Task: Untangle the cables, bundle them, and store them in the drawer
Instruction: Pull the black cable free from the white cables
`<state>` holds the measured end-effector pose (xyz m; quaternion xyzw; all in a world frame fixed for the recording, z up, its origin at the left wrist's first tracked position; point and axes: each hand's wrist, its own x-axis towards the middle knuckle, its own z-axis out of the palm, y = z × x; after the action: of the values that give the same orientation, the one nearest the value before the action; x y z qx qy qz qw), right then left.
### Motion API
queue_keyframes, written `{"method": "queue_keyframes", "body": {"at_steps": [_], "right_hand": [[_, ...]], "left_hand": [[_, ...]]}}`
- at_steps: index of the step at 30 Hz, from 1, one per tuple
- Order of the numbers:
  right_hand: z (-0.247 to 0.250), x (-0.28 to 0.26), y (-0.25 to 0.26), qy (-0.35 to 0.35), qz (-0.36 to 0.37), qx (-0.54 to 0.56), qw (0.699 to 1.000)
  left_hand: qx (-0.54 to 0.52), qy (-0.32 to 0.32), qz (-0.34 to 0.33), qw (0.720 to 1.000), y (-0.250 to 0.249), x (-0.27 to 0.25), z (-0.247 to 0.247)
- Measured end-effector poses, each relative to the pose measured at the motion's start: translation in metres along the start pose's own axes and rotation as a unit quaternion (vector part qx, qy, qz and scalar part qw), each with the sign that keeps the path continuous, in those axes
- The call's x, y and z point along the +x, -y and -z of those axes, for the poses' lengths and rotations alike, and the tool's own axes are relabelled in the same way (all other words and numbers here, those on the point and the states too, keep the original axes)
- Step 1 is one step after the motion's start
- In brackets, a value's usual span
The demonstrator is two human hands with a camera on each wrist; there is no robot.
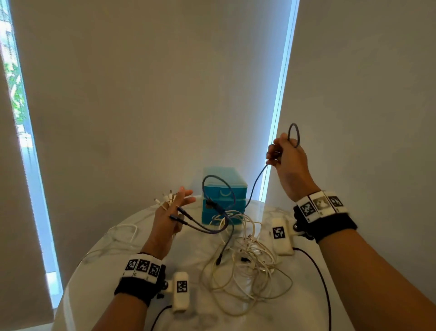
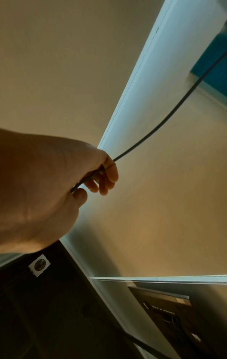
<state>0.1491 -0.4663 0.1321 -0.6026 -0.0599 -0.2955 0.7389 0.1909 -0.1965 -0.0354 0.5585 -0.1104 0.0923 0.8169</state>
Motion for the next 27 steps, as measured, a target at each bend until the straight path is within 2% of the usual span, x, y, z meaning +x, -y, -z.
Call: {"method": "queue_keyframes", "body": {"at_steps": [3,5,7,10,13,15,18,21,24,27], "right_hand": [[-0.01,0.0,0.015,0.0,-0.025,0.106,0.994],[-0.016,-0.001,0.026,0.016,-0.036,0.196,0.98],[-0.02,-0.002,0.037,0.053,-0.044,0.245,0.967],[-0.024,-0.005,0.05,0.091,-0.048,0.273,0.957],[-0.02,-0.007,0.053,0.106,-0.053,0.315,0.942],[-0.014,-0.01,0.051,0.098,-0.058,0.321,0.94],[0.001,-0.013,0.025,0.053,-0.066,0.26,0.962],[0.015,-0.029,-0.031,0.063,-0.101,0.094,0.988],[0.01,-0.061,-0.075,0.137,-0.154,-0.062,0.976],[-0.006,-0.076,-0.091,0.166,-0.141,-0.145,0.965]], "left_hand": [[-0.023,0.081,0.003,0.996,-0.012,-0.003,-0.003],[0.062,0.13,-0.018,0.989,-0.014,-0.008,-0.01],[0.17,0.17,-0.031,0.97,-0.013,-0.013,-0.022],[0.228,0.222,0.001,0.948,-0.002,-0.015,-0.04],[0.267,0.248,0.008,0.931,0.002,-0.008,-0.052],[0.267,0.228,0.011,0.936,-0.001,-0.002,-0.056],[0.233,0.166,0.004,0.958,-0.02,0.013,-0.059],[0.226,0.158,-0.018,0.961,-0.04,0.028,-0.061],[0.231,0.168,-0.038,0.958,-0.063,0.027,-0.072],[0.245,0.202,-0.064,0.946,-0.085,0.021,-0.088]]}}
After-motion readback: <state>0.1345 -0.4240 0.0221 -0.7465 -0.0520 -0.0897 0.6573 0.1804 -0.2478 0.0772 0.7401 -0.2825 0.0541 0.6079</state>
